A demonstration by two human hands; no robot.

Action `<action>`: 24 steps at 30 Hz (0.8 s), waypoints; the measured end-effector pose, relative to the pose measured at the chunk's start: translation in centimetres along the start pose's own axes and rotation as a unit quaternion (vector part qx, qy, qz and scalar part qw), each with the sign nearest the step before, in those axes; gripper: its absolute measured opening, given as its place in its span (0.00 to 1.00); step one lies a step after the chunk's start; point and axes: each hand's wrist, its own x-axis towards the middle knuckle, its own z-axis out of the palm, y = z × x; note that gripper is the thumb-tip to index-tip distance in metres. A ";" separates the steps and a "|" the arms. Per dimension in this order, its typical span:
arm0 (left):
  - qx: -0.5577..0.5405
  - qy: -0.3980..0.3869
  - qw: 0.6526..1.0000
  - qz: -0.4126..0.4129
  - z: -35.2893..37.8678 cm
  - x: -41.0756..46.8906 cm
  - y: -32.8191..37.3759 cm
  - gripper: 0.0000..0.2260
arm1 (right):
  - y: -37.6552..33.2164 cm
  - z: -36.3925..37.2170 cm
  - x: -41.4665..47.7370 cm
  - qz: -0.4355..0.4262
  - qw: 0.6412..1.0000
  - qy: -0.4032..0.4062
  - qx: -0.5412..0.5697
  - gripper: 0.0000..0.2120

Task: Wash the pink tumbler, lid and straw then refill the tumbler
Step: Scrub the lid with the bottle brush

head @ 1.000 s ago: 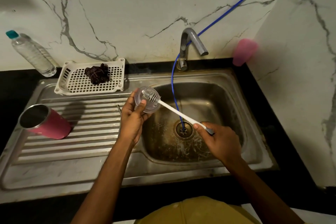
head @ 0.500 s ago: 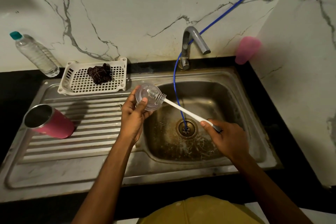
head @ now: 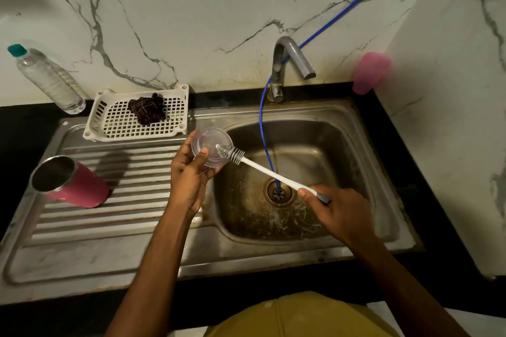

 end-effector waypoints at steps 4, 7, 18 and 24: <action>0.005 -0.007 1.000 -0.003 0.2 -0.2 0.1 0.23 | 0.4 0.0 0.8 0.017 1.000 0.003 0.002 0.33; 0.004 -0.016 1.000 -0.002 0.5 -0.1 0.4 0.22 | 0.0 0.1 0.7 0.037 0.999 0.019 0.004 0.33; 0.007 -0.020 1.000 -0.004 0.2 0.0 0.5 0.23 | -2.3 0.5 -1.4 0.015 1.000 -0.004 0.024 0.27; 0.009 -0.018 1.000 0.007 0.9 -0.5 -0.5 0.19 | -1.2 0.6 0.0 0.027 0.999 0.042 0.000 0.30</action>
